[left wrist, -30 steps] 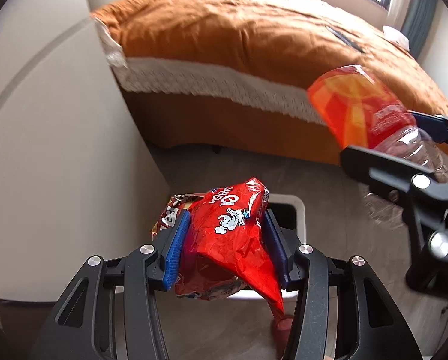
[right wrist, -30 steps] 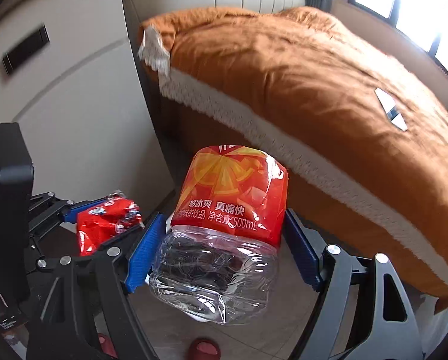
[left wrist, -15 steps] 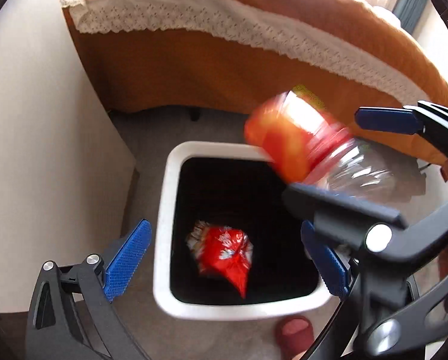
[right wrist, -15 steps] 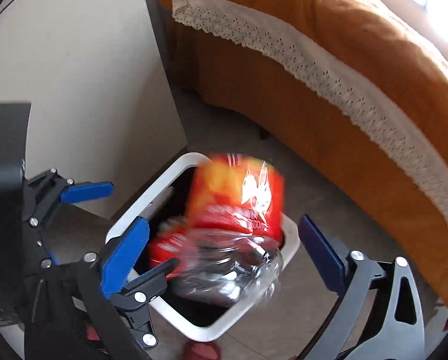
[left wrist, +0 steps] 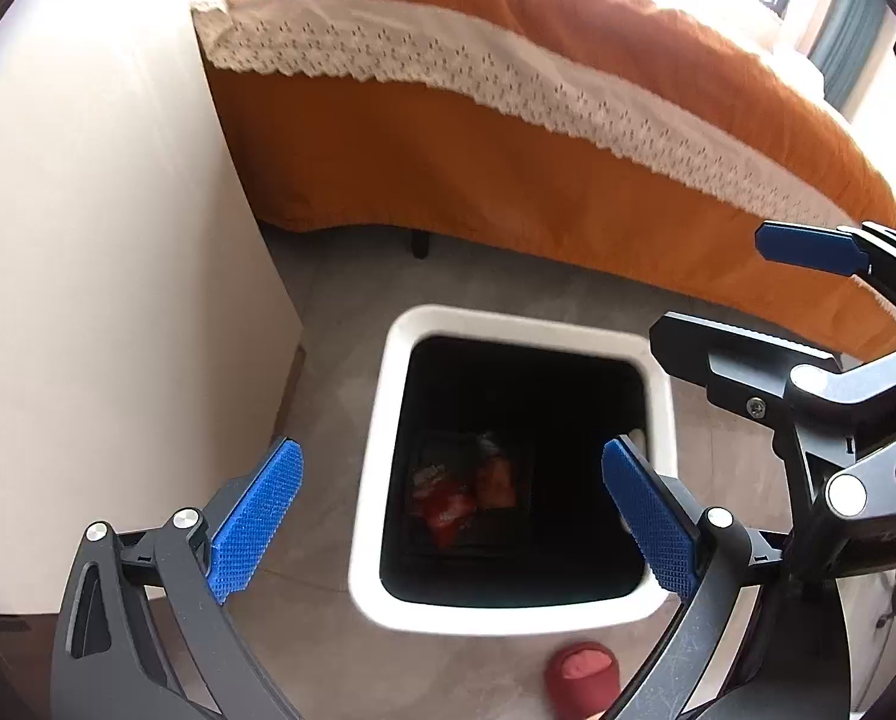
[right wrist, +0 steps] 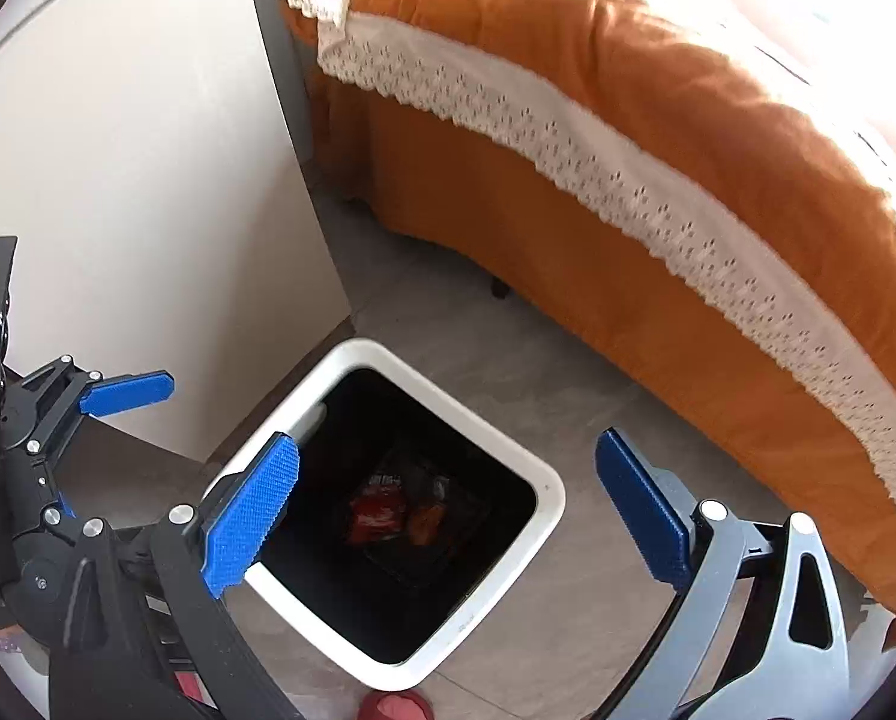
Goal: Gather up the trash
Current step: 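Open the left tool over the bin while the right tool releases the bottle, then move both open tools back toward the desk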
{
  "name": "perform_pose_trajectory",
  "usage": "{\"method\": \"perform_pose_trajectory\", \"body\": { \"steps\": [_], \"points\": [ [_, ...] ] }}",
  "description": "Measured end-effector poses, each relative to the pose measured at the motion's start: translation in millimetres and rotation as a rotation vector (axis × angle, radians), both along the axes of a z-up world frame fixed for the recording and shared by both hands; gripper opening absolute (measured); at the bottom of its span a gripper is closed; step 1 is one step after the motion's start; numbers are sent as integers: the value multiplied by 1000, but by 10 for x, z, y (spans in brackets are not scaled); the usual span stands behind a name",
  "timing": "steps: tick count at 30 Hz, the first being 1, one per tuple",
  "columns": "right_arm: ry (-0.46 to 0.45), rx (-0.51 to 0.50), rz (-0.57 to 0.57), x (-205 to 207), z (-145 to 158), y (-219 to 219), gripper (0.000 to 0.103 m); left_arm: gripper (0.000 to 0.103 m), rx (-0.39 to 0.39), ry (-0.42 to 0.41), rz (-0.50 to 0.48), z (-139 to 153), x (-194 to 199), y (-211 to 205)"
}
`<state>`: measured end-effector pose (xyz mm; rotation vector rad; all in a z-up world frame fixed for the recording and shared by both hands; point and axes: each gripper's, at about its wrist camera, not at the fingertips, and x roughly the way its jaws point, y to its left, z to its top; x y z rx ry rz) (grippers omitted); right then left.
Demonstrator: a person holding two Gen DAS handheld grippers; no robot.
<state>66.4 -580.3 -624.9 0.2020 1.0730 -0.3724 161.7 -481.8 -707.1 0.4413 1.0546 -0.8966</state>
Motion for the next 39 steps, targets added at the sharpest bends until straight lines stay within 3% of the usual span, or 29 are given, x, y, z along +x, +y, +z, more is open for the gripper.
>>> {"method": "perform_pose_trajectory", "body": {
  "steps": [10, 19, 24, 30, 39],
  "points": [
    [-62, -46, -23, -32, 1028, 184, 99, 98, -67, -25, 24, 1022, -16, 182],
    [-180, -129, -52, -172, 2438, 581, 99, 98, -178, -87, 109, 2536, -46, 630],
    [-294, -182, -47, -279, 3357, 904, 99, 98, -261, -113, 167, 3461, -222, 1023],
    [-430, -222, 34, -293, 4215, 1392, 99, 98, -292, -228, 286, 4358, -334, 1595],
    [-600, -177, 212, -35, 5026, 2220, 99, 98, -270, -408, 490, 5360, -317, 2693]
  ]
}}
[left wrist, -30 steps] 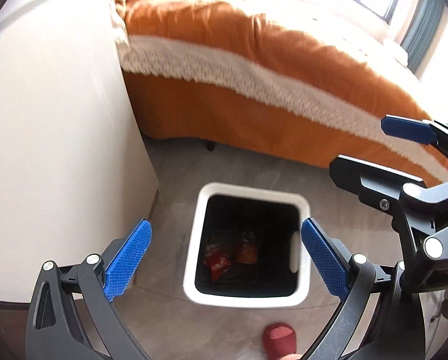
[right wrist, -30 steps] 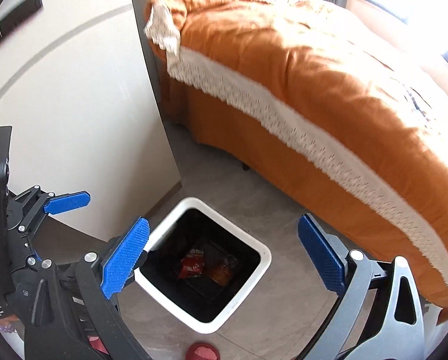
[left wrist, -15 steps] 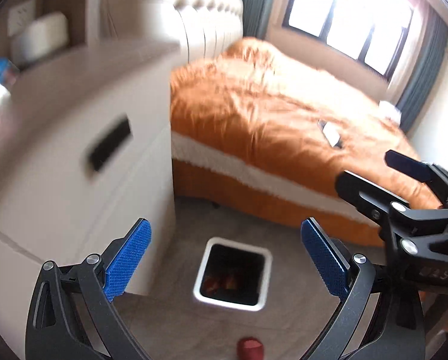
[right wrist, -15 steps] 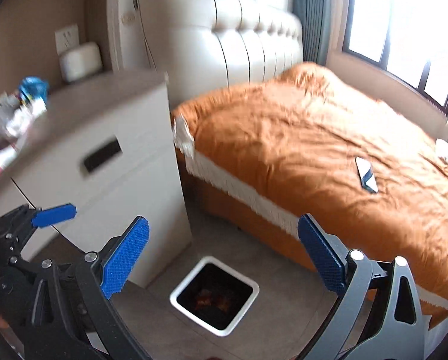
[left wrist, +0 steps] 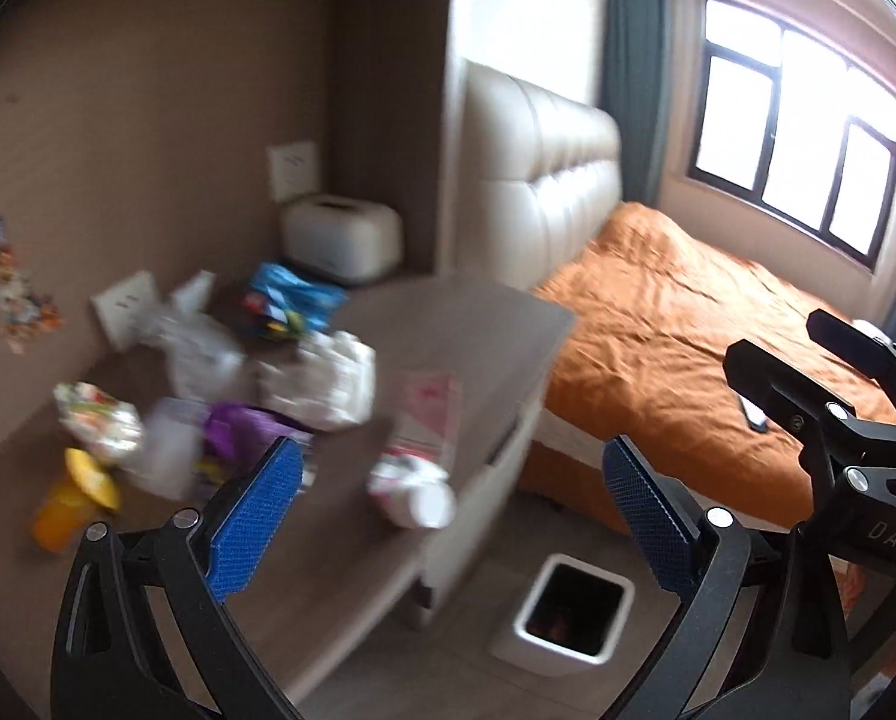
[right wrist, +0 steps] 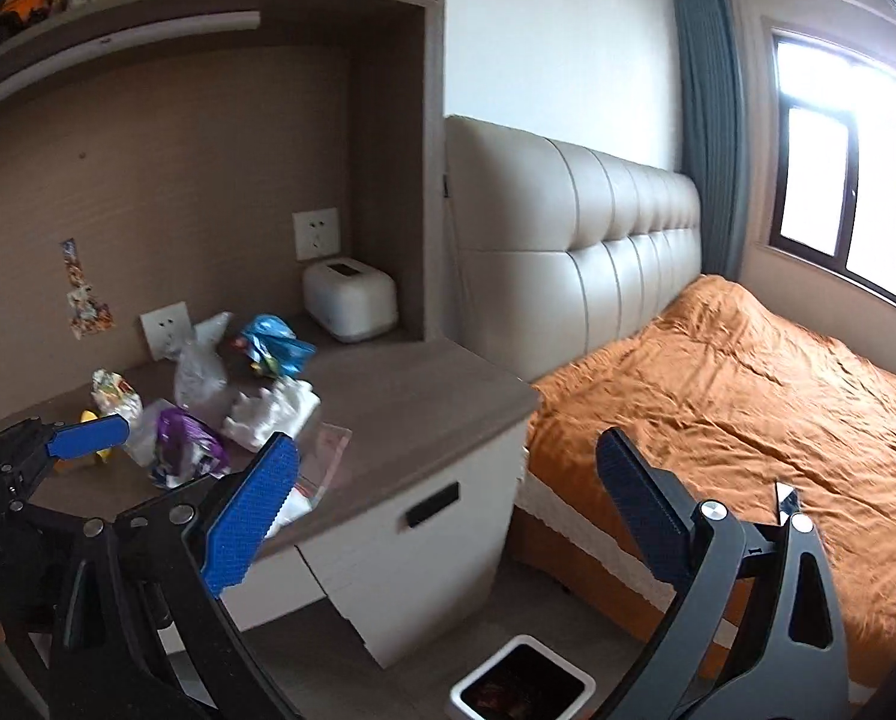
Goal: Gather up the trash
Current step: 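Move both open tools back toward the desk, then grasp the purple snack bag with the left tool while the right tool grasps the milk carton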
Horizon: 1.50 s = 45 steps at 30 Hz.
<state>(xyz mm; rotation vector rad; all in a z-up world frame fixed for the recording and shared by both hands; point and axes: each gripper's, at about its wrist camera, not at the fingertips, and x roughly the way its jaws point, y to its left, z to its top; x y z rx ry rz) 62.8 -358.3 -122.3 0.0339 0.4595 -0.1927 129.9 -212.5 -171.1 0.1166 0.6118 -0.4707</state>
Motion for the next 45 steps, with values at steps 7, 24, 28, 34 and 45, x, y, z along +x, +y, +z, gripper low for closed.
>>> {"method": "perform_pose_trajectory", "body": {
  "steps": [7, 24, 28, 34, 45],
  "points": [
    [-66, 11, 175, 171, 387, 484, 99, 98, -3, -56, 178, 481, -31, 697],
    [97, -21, 53, 837, -439, 989, 99, 98, 35, -30, 65, -21, 986, 1102],
    [118, -9, 11, 853, -757, 1009, 99, 98, 28, -4, -8, -213, 1152, 982],
    [131, 3, -11, 903, -1123, 1003, 99, 98, 38, 25, -80, -531, 1279, 811],
    [103, 10, 13, 1040, -1492, 1021, 99, 98, 93, 42, -116, -914, 1416, 655]
  ]
}}
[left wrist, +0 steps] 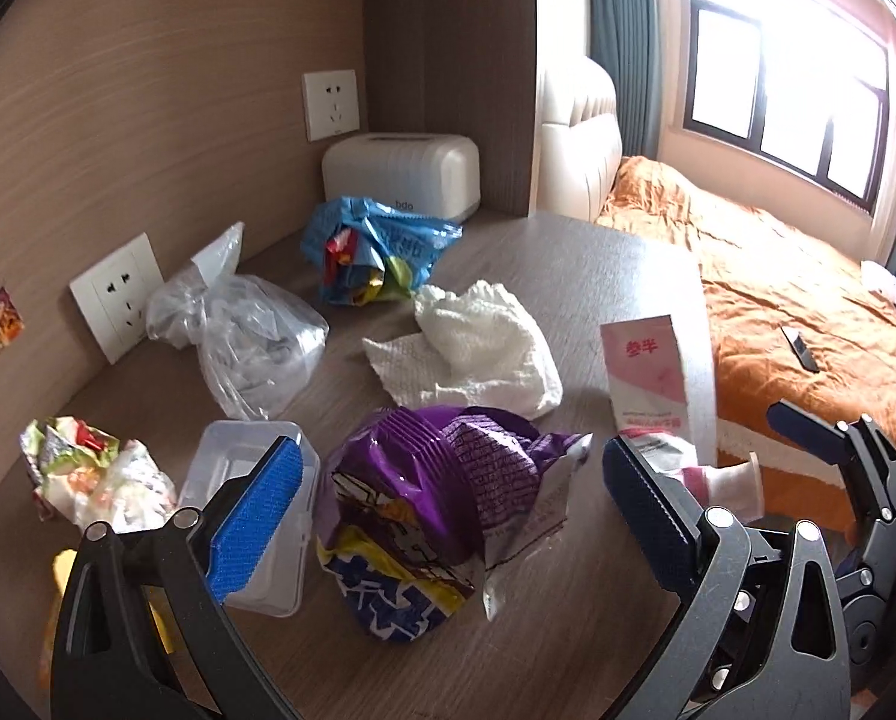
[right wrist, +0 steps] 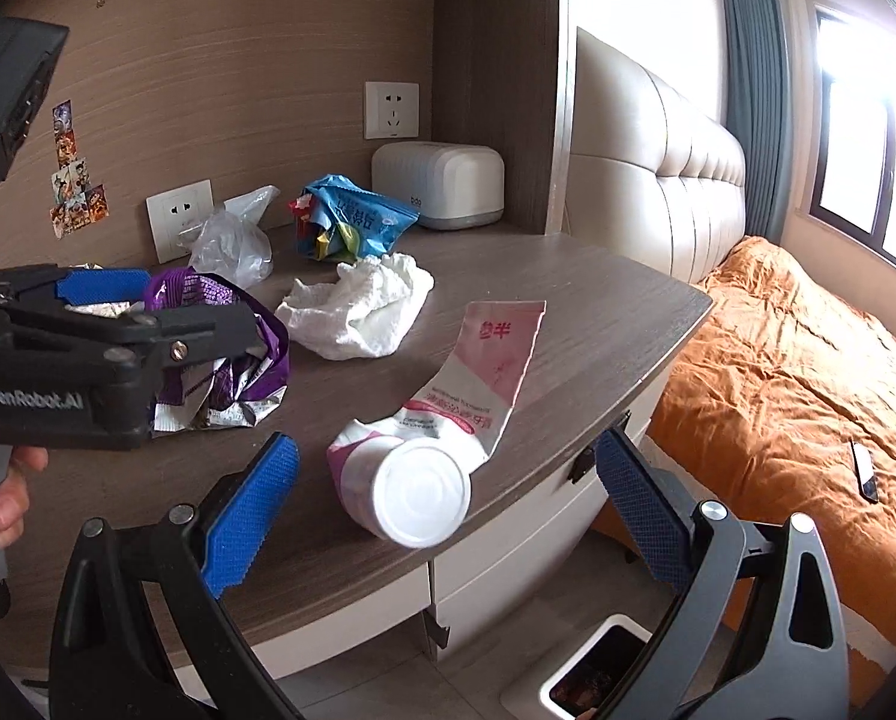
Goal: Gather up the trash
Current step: 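Grasp the purple snack bag with the left tool while the right tool grasps the milk carton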
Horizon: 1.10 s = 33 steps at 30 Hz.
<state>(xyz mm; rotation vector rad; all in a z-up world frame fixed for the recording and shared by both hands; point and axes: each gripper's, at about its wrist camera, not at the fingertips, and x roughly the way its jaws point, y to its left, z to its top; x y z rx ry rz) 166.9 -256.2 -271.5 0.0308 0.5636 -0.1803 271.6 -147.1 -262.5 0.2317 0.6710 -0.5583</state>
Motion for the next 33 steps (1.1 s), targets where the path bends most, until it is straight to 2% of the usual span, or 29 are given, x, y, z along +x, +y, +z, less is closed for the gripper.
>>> {"method": "perform_pose_trajectory", "body": {
  "steps": [5, 12, 18, 23, 28, 33],
  "points": [
    [-29, -17, 6, 54, -52, 16, 99, 98, -13, 9, 7, -34, 88, -40],
    [-32, -14, 34, 105, -78, 18, 96, 97, 67, 54, -4, -132, 127, -163],
    [-15, 6, 69, 151, -101, 16, 82, 89, 100, 76, -8, -175, 140, -193],
    [8, 36, 92, 183, -155, 1, 54, 82, 120, 65, -4, -176, 126, -210],
    [-13, 9, 102, 156, -159, 37, 45, 75, 141, 45, 2, -165, 107, -215],
    [-7, 6, 125, 174, -134, 57, 44, 68, 141, 19, 14, -134, 94, -195]
  ]
}}
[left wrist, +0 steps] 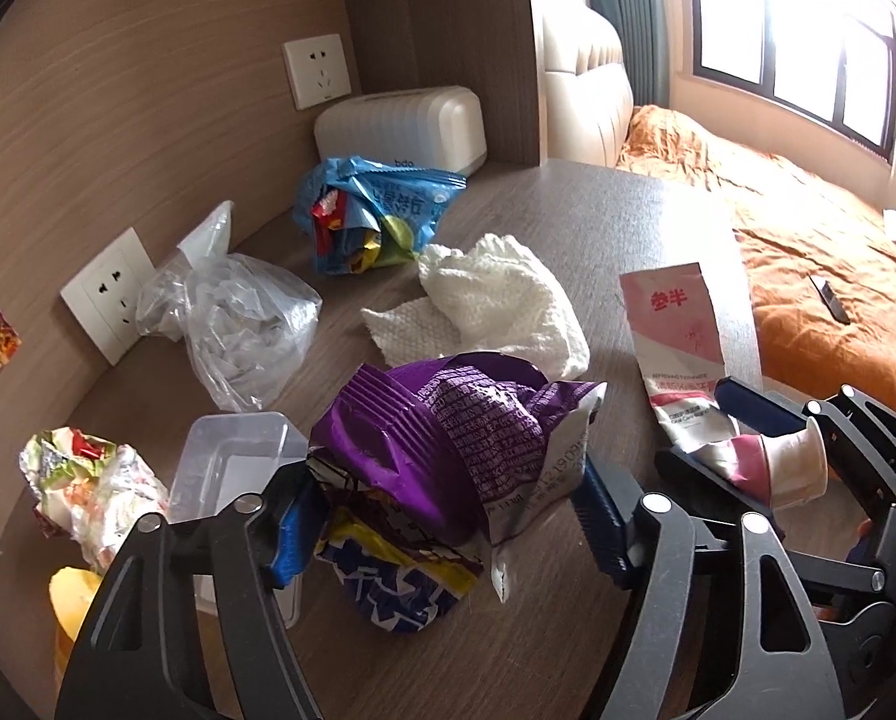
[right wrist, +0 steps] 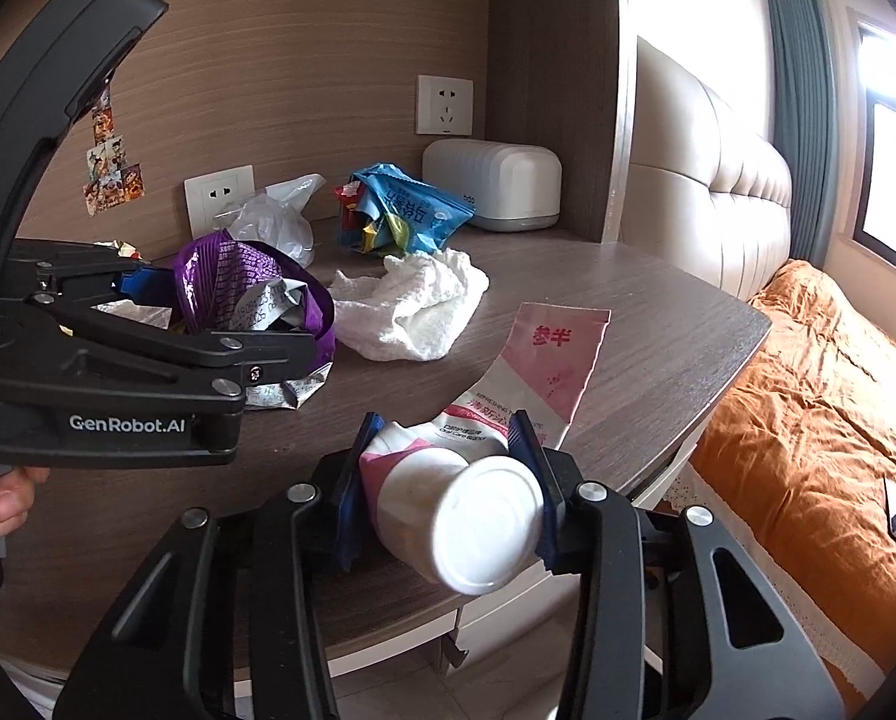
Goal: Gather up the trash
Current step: 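Grasp the purple snack bag with the left tool while the right tool grasps the milk carton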
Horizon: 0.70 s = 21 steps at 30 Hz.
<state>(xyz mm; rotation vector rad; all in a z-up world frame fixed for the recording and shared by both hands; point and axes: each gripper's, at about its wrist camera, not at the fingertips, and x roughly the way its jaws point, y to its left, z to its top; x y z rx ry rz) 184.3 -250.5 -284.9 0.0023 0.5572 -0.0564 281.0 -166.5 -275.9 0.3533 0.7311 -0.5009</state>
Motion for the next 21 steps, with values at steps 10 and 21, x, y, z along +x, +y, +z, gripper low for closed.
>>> {"method": "perform_pose_trajectory", "body": {
  "steps": [10, 21],
  "points": [
    [-27, -22, 19, -15, 279, 28, 40, 65, -10, -30, 10, 246, -43, 64],
    [-61, -68, 10, -125, 812, -116, 30, 65, -55, -65, -6, 708, -200, -85]
  ]
}}
